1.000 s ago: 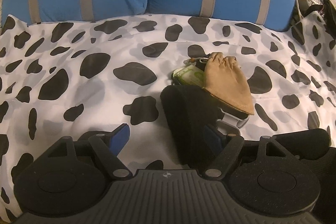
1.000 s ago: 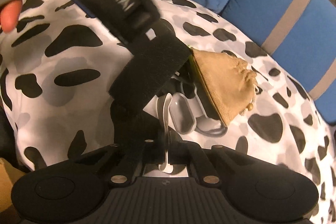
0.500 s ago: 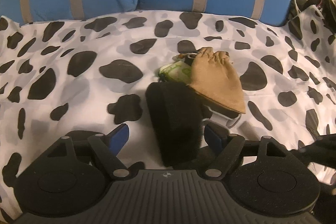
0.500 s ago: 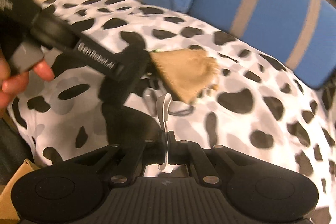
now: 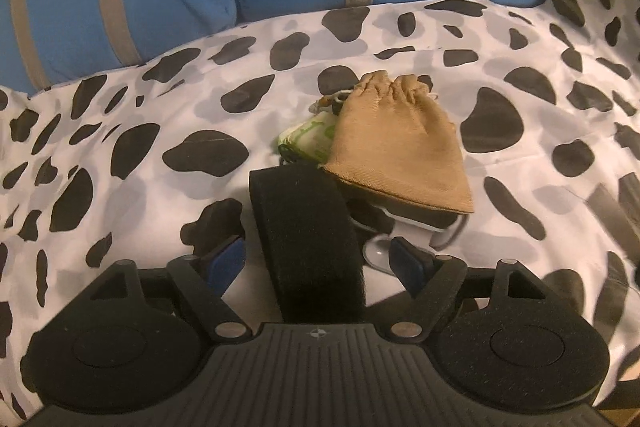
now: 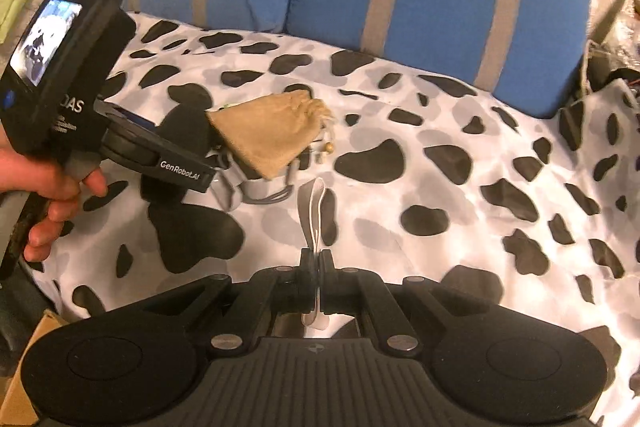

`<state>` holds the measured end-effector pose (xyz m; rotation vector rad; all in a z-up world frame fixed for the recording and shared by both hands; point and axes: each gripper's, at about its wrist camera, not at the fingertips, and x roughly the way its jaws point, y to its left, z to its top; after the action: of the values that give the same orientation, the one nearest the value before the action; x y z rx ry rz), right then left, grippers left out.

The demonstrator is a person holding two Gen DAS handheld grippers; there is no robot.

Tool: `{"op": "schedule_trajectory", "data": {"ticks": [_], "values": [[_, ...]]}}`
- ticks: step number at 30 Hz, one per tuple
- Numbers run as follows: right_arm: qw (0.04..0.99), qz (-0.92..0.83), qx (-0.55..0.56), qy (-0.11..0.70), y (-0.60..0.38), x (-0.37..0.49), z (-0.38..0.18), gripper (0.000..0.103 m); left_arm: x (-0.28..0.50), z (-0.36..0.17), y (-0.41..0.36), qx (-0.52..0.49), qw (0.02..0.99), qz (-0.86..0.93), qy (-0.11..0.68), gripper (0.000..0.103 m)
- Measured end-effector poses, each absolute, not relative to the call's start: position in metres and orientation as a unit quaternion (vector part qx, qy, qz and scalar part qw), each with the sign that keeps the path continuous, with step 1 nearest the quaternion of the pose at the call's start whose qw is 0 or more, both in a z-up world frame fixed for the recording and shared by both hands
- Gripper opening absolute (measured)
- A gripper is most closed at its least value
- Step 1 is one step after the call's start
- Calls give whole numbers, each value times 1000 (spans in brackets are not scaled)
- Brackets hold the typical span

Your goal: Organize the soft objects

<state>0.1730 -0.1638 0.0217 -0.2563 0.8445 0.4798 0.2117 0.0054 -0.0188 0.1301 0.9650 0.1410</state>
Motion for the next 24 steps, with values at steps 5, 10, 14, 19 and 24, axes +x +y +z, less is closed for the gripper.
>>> {"op": "schedule_trajectory", "data": {"ticks": [5, 10, 14, 19, 24], "values": [[880, 219, -114, 406, -170, 175, 20, 4, 216, -28, 6, 84, 865, 68, 489, 49], [878, 234, -107, 404, -168, 174, 21, 4, 207, -25, 11, 80, 869, 58, 486, 44], [878, 239, -99, 404, -166, 174, 22, 4, 199, -15, 14, 68, 882, 40, 465, 43], [879, 238, -96, 401, -165, 174, 22, 4, 191, -6, 21, 47, 889, 37, 453, 43], [882, 235, -89, 399, -165, 170, 24, 4, 180, 3, 28, 31, 896, 28, 441, 42]]}}
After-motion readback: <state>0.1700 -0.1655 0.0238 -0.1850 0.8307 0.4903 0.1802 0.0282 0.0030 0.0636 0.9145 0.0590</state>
